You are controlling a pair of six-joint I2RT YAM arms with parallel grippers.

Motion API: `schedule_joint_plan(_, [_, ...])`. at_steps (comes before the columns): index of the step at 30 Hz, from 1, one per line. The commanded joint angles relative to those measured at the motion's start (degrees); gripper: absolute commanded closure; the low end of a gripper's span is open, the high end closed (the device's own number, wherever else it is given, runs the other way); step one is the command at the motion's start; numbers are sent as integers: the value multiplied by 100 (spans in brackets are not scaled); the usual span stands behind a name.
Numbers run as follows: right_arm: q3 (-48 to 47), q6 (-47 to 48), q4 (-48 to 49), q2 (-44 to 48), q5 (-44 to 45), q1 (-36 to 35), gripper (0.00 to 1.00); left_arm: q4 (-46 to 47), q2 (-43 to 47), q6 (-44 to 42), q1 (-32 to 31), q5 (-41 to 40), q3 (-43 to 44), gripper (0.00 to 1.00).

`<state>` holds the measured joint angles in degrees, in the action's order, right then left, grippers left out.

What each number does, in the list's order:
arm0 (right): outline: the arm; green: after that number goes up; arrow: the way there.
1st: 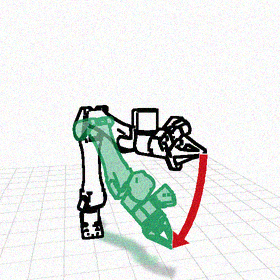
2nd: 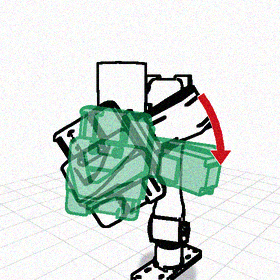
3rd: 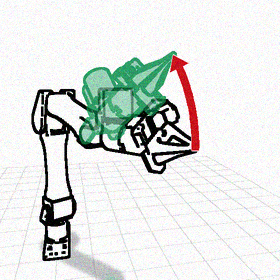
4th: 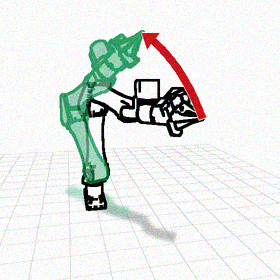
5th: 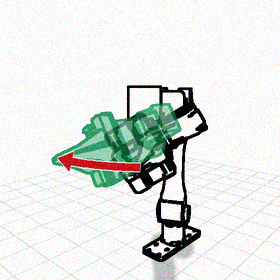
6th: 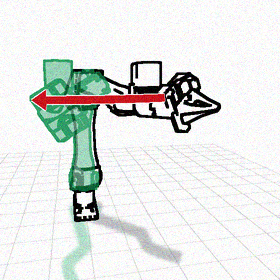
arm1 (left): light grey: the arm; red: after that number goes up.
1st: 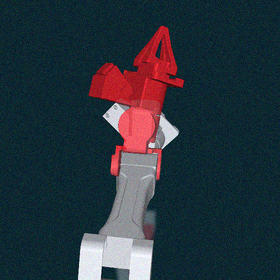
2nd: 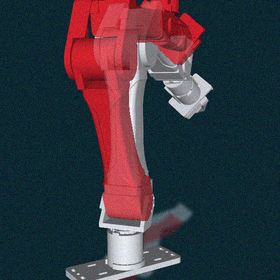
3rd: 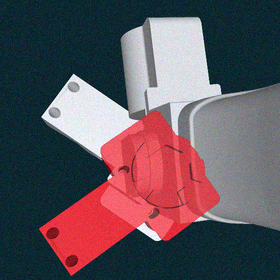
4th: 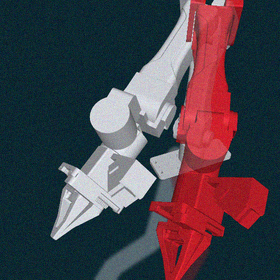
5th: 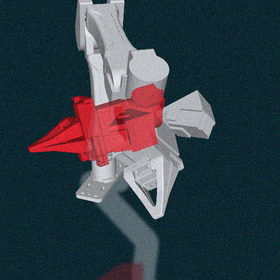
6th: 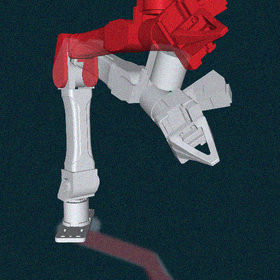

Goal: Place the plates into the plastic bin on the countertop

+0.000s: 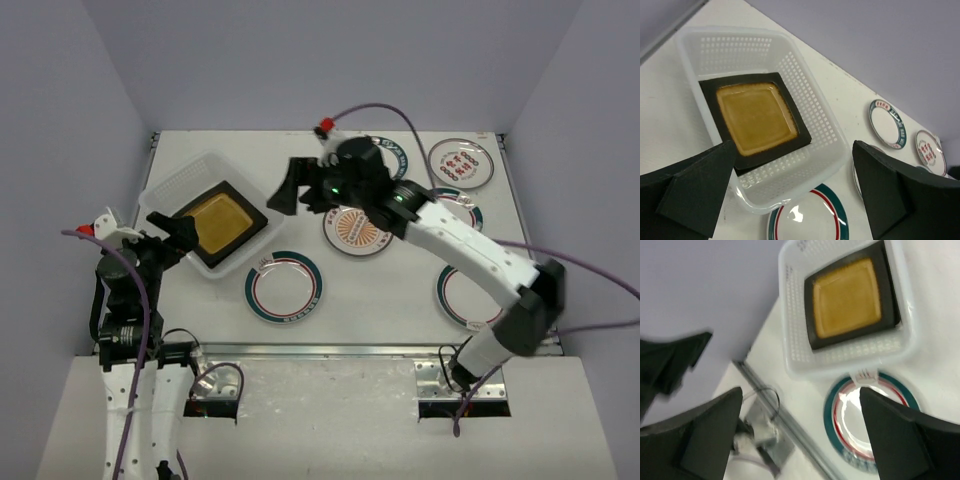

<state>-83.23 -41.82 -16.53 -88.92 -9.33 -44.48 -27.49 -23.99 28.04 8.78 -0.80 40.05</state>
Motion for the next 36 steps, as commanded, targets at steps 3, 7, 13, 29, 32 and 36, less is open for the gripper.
schedule_joint_plan(3, [3946,-104,1311,1845,-776,396,3,757,-370,-282,-78,1471,-166,0])
schedule_joint_plan(7, [4973,-655,2505,1760,-1084,396,9,859,-422,-357,-83,1861,-213,0])
schedule_joint_plan(13, [5163,-1105,3576,684,-942,412,19,940,-456,-370,-117,2063,-282,0])
schedule_joint_plan(29, [4949,-2148,5161,-1699,-1090,537,86,991,-518,-396,-280,2155,-296,0])
schedule_joint_plan(32, [5019,-2286,5353,-1715,-1245,579,97,998,-535,-405,-296,2188,-296,0])
schedule_joint_plan(36, [5470,-2592,5799,-1346,-1383,676,100,1006,-563,-435,-405,2302,-281,0])
